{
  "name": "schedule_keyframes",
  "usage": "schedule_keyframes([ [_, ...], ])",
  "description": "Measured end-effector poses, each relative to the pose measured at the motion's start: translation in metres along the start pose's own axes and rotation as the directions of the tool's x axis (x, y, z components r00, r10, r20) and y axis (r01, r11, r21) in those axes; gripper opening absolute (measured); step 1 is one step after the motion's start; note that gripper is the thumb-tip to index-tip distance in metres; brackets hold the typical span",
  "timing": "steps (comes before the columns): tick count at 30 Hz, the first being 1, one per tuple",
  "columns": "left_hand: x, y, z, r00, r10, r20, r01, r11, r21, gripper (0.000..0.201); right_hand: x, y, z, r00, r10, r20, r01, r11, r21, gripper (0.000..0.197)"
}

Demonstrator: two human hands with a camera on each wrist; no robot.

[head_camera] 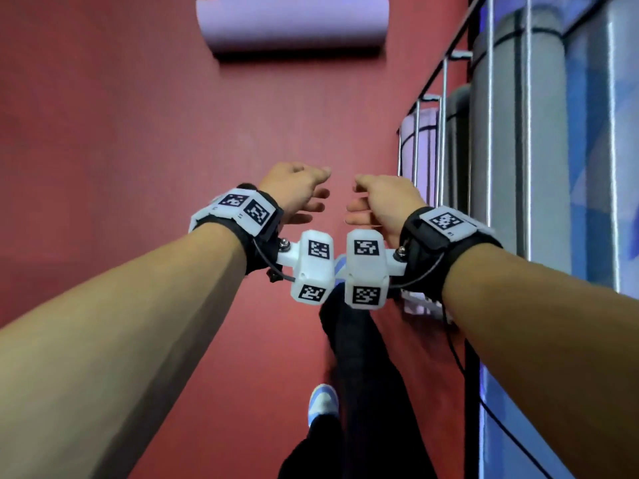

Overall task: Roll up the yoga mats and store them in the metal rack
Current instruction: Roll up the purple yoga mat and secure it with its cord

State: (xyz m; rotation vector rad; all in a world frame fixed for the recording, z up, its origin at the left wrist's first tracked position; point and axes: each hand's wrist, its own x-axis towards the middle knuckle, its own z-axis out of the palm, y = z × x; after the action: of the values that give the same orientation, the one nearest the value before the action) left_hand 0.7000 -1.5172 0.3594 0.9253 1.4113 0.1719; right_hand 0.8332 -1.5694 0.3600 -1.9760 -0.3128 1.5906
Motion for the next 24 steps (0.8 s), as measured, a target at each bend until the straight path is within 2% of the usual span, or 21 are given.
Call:
schedule_keyframes([
  [5, 0.094, 0.084, -0.045, 0.998, -0.042, -0.049, 0.046, 0.995, 0.087, 0.019, 0.092, -0.105, 0.025, 0.999, 0.0, 0.043, 0.001, 1.0, -0.015, 0.015],
  [8, 0.155, 0.132, -0.073, 0.996, -0.054, -0.074, 0.066, 0.983, 0.173, 0.017, 0.146, -0.164, 0.034, 1.0, 0.01, 0.016, -0.009, 0.998, -0.059, 0.021],
  [10, 0.196, 0.164, -0.096, 0.995, -0.05, -0.092, 0.066, 0.981, 0.185, 0.016, 0.18, -0.208, 0.043, 1.0, 0.024, 0.01, -0.023, 0.993, -0.118, 0.016],
  [12, 0.236, 0.199, -0.117, 0.994, -0.049, -0.096, 0.069, 0.975, 0.212, 0.015, 0.214, -0.252, 0.054, 1.0, 0.015, 0.007, -0.014, 0.979, -0.205, 0.016],
  [14, 0.272, 0.226, -0.135, 0.995, -0.022, -0.102, 0.048, 0.964, 0.26, 0.014, 0.245, -0.288, 0.066, 0.998, -0.056, 0.0, 0.053, 0.946, -0.319, 0.025],
  [15, 0.307, 0.246, -0.148, 0.995, -0.01, -0.104, 0.041, 0.953, 0.3, 0.015, 0.275, -0.314, 0.074, 0.995, -0.1, -0.015, 0.087, 0.923, -0.375, 0.024],
  [17, 0.349, 0.266, -0.163, 0.995, 0.023, -0.093, 0.018, 0.906, 0.424, 0.018, 0.31, -0.341, 0.082, 0.985, -0.17, -0.021, 0.138, 0.862, -0.488, 0.013],
  [18, 0.398, 0.282, -0.174, 0.994, 0.041, -0.103, 0.018, 0.858, 0.513, 0.018, 0.353, -0.362, 0.09, 0.982, -0.181, -0.048, 0.124, 0.82, -0.558, 0.013],
  [21, 0.461, 0.296, -0.188, 0.99, 0.068, -0.127, 0.033, 0.749, 0.662, 0.036, 0.412, -0.387, 0.095, 0.982, -0.18, -0.056, 0.102, 0.758, -0.644, 0.046],
  [24, 0.555, 0.29, -0.204, 0.985, 0.052, -0.167, 0.086, 0.692, 0.717, 0.053, 0.515, -0.402, 0.109, 0.985, -0.164, -0.05, 0.075, 0.675, -0.734, 0.063],
])
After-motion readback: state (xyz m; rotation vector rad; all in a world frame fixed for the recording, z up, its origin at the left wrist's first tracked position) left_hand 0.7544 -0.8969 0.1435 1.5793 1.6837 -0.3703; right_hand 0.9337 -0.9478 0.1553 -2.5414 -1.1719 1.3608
